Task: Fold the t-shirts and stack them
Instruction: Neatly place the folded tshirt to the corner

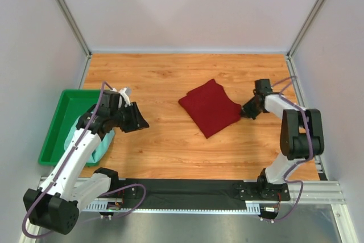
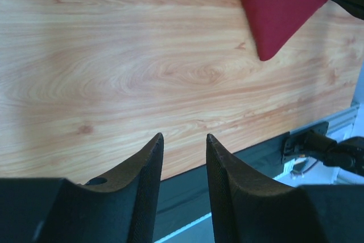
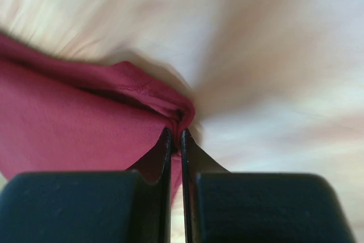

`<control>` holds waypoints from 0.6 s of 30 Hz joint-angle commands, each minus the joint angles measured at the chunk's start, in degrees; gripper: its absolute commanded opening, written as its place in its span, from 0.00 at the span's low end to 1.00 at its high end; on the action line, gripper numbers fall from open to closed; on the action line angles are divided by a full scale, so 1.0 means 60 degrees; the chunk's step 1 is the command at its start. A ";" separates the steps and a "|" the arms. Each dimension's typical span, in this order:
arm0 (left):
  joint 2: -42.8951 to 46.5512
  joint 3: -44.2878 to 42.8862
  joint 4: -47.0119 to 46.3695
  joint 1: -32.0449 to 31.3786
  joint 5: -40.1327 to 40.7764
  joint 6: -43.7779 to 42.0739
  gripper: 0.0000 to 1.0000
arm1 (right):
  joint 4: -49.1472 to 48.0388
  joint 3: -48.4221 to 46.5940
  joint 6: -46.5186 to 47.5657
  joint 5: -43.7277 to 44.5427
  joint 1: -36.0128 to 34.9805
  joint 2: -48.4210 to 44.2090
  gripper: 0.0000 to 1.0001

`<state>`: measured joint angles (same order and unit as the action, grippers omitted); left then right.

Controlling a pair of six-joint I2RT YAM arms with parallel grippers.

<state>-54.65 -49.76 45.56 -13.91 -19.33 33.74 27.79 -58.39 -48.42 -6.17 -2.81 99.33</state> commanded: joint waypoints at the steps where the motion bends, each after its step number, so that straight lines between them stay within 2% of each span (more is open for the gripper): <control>1: 0.0057 -0.0057 -0.0635 -0.0347 -0.0600 -0.0159 0.43 | 0.0521 0.1144 -0.1406 0.2155 0.1315 -0.1450 0.00; 6: -0.0163 0.0046 -0.0987 -0.0377 -0.1099 -0.0231 0.43 | 0.1724 0.2055 -0.1290 0.3080 0.3101 -0.3002 0.00; 7: -0.0207 0.0046 -0.1002 -0.0377 -0.1172 -0.0290 0.43 | 0.1813 0.2245 -0.1058 0.3022 0.3772 -0.3484 0.00; 18: -0.0866 0.0046 -0.1456 -0.0377 -0.1831 -0.0627 0.43 | 0.3058 0.2788 0.1520 0.3227 0.7509 -0.5113 0.00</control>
<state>-59.37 -49.04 39.03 -16.05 -28.03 31.68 43.33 -42.11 -45.84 10.20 37.21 71.70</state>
